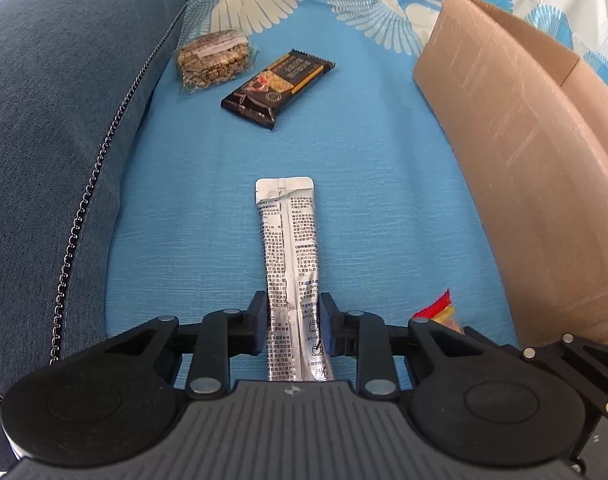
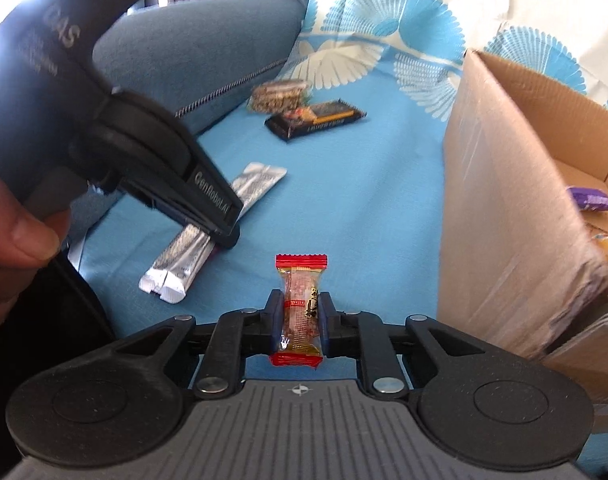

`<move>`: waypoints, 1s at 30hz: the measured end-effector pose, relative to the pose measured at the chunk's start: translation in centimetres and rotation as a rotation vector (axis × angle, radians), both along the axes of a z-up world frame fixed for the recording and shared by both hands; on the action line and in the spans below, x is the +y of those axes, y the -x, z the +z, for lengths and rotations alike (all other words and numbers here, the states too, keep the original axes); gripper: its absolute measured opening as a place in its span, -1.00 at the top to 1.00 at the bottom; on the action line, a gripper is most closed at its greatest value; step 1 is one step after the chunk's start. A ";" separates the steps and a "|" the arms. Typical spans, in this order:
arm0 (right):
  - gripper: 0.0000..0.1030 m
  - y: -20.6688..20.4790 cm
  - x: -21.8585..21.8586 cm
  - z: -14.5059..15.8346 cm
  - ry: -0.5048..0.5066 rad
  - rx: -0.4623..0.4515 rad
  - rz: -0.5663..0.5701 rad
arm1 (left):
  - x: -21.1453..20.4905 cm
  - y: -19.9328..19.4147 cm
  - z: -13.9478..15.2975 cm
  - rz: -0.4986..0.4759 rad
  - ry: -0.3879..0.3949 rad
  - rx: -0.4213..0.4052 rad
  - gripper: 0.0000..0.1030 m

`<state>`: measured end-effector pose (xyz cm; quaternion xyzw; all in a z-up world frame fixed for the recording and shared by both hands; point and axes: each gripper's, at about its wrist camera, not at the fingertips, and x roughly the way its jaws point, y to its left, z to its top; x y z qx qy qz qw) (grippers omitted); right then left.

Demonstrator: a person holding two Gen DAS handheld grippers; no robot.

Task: Organize snacks
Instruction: 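Carry the red candy and silver stick pack over the box with both grippers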

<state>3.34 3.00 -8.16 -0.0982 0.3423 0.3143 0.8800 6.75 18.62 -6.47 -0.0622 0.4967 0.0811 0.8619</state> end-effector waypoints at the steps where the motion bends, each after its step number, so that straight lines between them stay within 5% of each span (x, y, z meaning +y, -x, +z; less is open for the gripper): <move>1: 0.64 0.0 -0.1 0.2 -0.008 -0.008 -0.002 | 0.0 0.1 0.1 0.001 0.000 -0.010 0.46; 20: 0.65 0.9 -1.9 3.2 -0.108 -0.109 -0.022 | 0.7 2.5 2.9 0.027 0.040 -0.225 0.50; 30: 0.65 1.9 -4.6 8.3 -0.223 -0.230 -0.053 | 0.9 3.8 4.2 0.034 0.067 -0.323 0.50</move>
